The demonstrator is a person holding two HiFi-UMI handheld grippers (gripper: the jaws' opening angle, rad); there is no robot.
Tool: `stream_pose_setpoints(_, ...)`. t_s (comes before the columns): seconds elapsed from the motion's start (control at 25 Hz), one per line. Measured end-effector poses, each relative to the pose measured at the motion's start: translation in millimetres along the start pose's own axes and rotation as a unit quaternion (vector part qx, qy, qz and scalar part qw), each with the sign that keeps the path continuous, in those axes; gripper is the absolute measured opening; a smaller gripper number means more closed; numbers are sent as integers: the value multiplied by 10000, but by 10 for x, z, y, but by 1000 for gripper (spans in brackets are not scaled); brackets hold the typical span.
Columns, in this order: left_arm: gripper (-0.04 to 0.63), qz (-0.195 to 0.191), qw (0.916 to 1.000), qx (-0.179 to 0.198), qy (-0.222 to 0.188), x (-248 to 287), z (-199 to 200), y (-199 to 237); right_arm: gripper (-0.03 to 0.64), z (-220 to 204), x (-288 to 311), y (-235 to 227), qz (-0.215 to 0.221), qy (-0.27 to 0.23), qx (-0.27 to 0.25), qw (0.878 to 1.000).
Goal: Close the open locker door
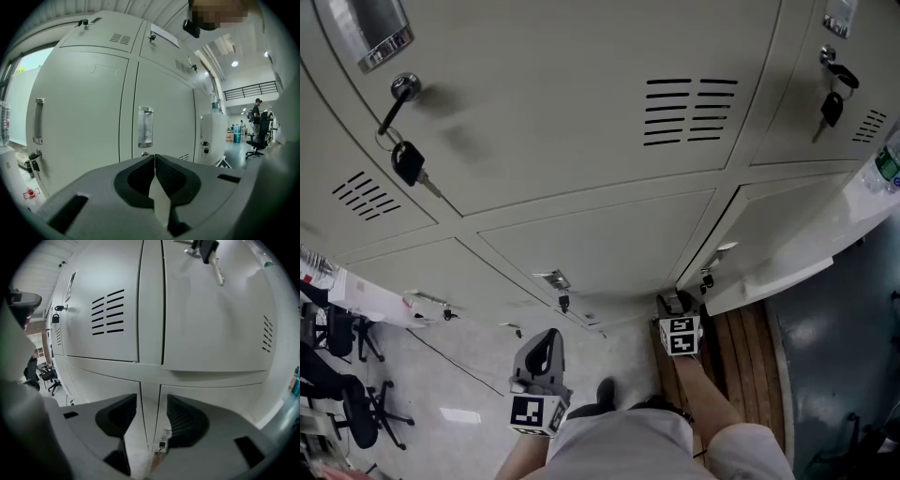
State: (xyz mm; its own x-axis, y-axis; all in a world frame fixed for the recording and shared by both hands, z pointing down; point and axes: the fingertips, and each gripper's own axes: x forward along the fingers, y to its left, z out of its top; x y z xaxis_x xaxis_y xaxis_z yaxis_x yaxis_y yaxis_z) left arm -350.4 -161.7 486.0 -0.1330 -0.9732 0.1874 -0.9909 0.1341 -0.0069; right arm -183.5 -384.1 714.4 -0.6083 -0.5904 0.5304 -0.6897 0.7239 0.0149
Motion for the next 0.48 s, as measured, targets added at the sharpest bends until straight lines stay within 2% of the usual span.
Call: stream_pose_setpoints(0.48,11,-145,9999,47,-82,-67,54,-95,193,64,-243,17,-49,-207,130,9997)
